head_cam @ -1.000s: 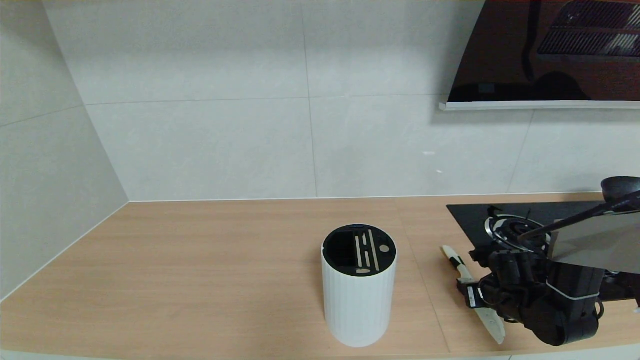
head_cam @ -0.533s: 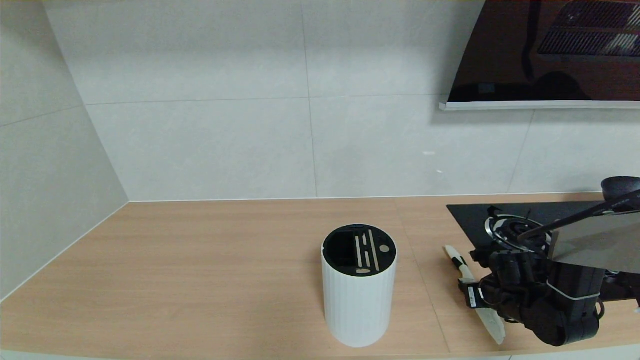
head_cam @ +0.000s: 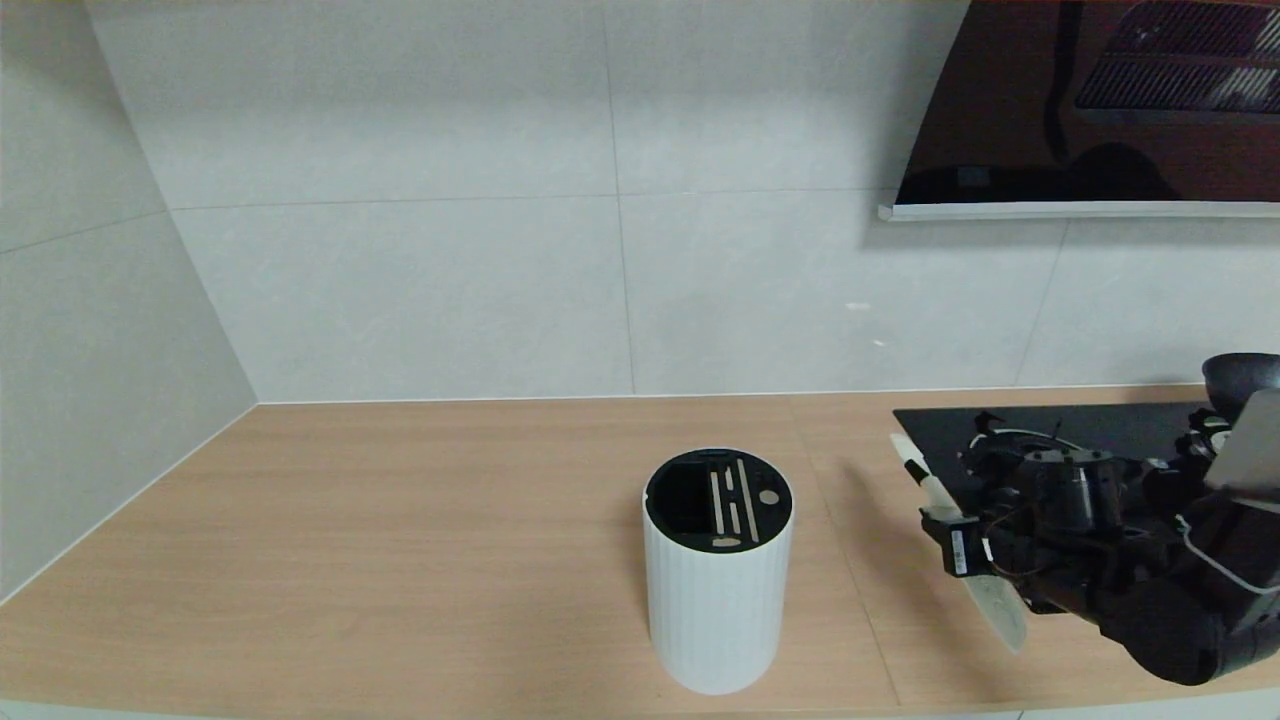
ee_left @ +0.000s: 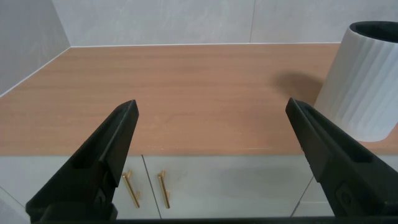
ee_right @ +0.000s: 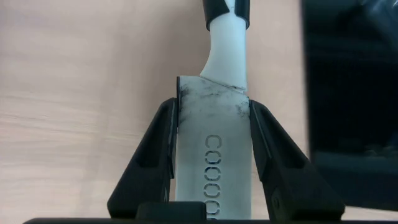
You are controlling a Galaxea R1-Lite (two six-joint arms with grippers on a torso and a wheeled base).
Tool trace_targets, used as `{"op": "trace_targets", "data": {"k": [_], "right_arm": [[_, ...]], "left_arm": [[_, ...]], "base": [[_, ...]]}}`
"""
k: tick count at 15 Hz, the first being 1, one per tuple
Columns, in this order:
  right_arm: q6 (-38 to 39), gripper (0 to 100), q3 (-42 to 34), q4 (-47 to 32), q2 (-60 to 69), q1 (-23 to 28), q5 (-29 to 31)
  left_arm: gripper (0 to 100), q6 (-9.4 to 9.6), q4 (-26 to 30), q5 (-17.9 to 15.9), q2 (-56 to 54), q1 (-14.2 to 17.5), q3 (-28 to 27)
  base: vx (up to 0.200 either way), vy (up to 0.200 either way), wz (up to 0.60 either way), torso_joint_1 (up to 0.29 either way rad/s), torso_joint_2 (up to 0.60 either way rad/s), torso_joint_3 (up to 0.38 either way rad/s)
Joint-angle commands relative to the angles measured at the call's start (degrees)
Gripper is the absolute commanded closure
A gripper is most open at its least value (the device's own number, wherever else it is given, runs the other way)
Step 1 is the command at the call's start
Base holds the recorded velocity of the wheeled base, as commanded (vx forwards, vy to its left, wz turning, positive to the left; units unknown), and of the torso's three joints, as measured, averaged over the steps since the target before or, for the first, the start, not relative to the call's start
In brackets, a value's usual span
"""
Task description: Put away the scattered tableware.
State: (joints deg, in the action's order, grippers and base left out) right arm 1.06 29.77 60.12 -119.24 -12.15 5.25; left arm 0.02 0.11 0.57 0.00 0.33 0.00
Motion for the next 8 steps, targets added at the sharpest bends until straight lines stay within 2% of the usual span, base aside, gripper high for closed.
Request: {"op": "trace_targets", "data": {"k": [1,2,3,4,5,6,8], "right_arm": [[0.4,100,-1.1,-4.0,14.5,-3.7,0.0],[0.4,100,-0.3,-7.3,18.6,-5.3,0.0],[0.4,100,1.4,-10.4,21.9,-6.9,0.0],[0.4,100,4.3,-14.9,25.5,-9.4,0.1],[0.4,100,7.9,-19.5,28.5,-12.1,0.7],[0.4,100,10.0,-22.5,29.9,-13.6,1.2],[1.0,100,16.1,-29.4,32.0,-18.7,1.5]], "left_arm": [[0,-0.02,-0.2,-0.1,0.0,0.0,-0.4],[0,-0.11,0.6,-1.9,0.4,-0.2,-4.3],[0,-0.20,3.4,-5.9,3.1,-1.3,-9.8],[0,-0.20,8.7,-11.8,9.4,-3.2,-18.2],[0,-0.20,12.7,-16.3,16.1,-4.2,-25.4],[0,-0.11,14.1,-19.0,20.8,-4.6,-29.1],[0,-0.02,14.2,-27.4,36.1,-4.7,-39.5]], "base": [[0.000,0.000,0.00,0.000,0.00,0.000],[0.000,0.000,0.00,0.000,0.00,0.000],[0.000,0.000,0.00,0.000,0.00,0.000],[0.000,0.000,0.00,0.000,0.00,0.000],[0.000,0.000,0.00,0.000,0.00,0.000],[0.000,0.000,0.00,0.000,0.00,0.000],[0.000,0.000,0.00,0.000,0.00,0.000]]}}
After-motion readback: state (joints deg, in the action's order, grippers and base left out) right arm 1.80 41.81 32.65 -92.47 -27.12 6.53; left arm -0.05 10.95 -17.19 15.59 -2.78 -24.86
